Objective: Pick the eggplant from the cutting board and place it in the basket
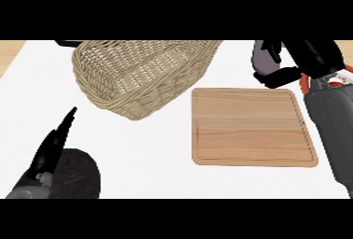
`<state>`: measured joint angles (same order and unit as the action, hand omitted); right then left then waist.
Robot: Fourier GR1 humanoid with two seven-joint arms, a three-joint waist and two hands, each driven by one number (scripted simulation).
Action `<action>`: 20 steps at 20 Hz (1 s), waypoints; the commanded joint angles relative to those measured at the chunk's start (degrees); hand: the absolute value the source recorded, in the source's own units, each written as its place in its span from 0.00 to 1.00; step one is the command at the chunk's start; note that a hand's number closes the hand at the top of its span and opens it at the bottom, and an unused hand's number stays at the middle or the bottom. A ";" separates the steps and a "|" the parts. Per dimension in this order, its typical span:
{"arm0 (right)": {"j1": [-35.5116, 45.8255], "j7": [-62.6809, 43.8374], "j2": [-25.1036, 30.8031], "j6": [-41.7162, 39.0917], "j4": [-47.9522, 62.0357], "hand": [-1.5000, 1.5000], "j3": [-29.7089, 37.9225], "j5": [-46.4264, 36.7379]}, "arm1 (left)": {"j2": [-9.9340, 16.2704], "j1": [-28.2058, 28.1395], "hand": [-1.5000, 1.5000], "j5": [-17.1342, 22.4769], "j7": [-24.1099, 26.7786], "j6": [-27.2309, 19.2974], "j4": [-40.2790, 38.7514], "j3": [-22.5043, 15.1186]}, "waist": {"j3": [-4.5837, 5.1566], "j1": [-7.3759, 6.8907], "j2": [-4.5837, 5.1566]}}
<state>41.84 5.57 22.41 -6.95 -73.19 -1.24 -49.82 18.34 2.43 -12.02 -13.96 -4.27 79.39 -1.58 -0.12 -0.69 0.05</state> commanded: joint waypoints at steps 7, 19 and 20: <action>12.19 -4.18 2.46 -15.88 -7.85 1.00 6.53 11.55 | -0.85 -1.36 0.50 -0.63 2.05 0.22 -1.75 1.17 | 0.18 0.58 -0.23; 25.67 -16.83 -4.79 -21.98 -0.86 1.00 6.61 18.07 | 0.59 -0.23 0.50 -1.65 -0.11 2.57 0.39 2.26 | 0.17 -0.28 0.03; 19.40 -20.04 -5.18 -25.62 -10.82 1.00 8.01 22.05 | -2.02 -1.20 0.50 -2.24 -0.60 0.83 0.78 1.43 | 0.14 0.72 -0.26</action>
<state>62.08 -9.37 20.25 -30.44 -79.44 7.32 -30.23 17.30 1.48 -13.80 -13.72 -3.28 80.22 -0.10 -0.03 -0.35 -0.17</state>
